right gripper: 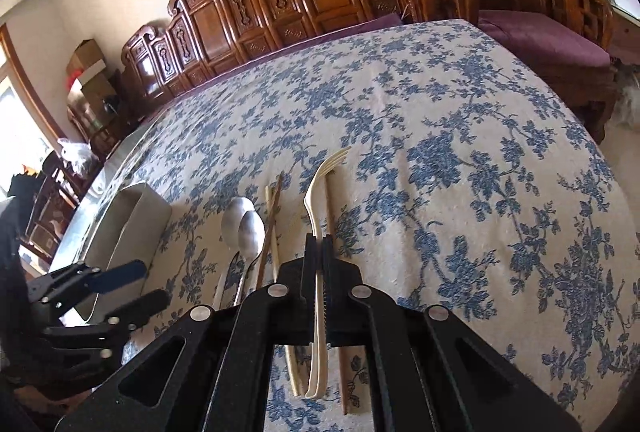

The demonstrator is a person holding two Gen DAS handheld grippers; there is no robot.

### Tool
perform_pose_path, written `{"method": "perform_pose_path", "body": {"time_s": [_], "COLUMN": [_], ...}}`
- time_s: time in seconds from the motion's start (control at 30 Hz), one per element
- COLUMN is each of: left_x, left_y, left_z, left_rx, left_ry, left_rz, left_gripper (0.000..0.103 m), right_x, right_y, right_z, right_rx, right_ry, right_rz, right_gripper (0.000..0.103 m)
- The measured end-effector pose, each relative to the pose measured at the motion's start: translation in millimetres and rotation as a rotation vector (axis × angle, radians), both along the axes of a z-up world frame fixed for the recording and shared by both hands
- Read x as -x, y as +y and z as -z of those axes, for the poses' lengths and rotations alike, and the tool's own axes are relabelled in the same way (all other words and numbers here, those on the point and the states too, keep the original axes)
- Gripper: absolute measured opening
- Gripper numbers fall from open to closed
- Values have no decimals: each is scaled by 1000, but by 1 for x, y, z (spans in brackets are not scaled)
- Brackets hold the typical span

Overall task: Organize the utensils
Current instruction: 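Grasp a metal spoon with the left tool while the right tool holds the fork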

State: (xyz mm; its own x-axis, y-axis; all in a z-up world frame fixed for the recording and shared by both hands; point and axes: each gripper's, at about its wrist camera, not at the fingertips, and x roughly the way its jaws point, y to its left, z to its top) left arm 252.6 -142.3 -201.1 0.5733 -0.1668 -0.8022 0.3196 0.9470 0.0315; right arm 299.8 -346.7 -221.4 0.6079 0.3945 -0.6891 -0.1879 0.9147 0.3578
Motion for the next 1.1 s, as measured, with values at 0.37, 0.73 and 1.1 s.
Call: {"method": "perform_pose_path", "body": {"time_s": [0.37,0.73,1.1], "left_x": [-37,-45,-48], "left_y": [-16,-28,0], "left_z": [27,34,30], "left_rx": [31,-33,-40], "left_ry": [84,100,111], "left_rz": [-31,-35,-74], "left_gripper": [36,9,5], "right_x": [-3,-3,-2], "right_y": [-4,1,7], "right_z": [4,2,-1], "right_rx": [32,41,41], "right_ry": [5,-2,-8], "right_rz": [10,4,-7], "right_gripper": [4,4,4]}}
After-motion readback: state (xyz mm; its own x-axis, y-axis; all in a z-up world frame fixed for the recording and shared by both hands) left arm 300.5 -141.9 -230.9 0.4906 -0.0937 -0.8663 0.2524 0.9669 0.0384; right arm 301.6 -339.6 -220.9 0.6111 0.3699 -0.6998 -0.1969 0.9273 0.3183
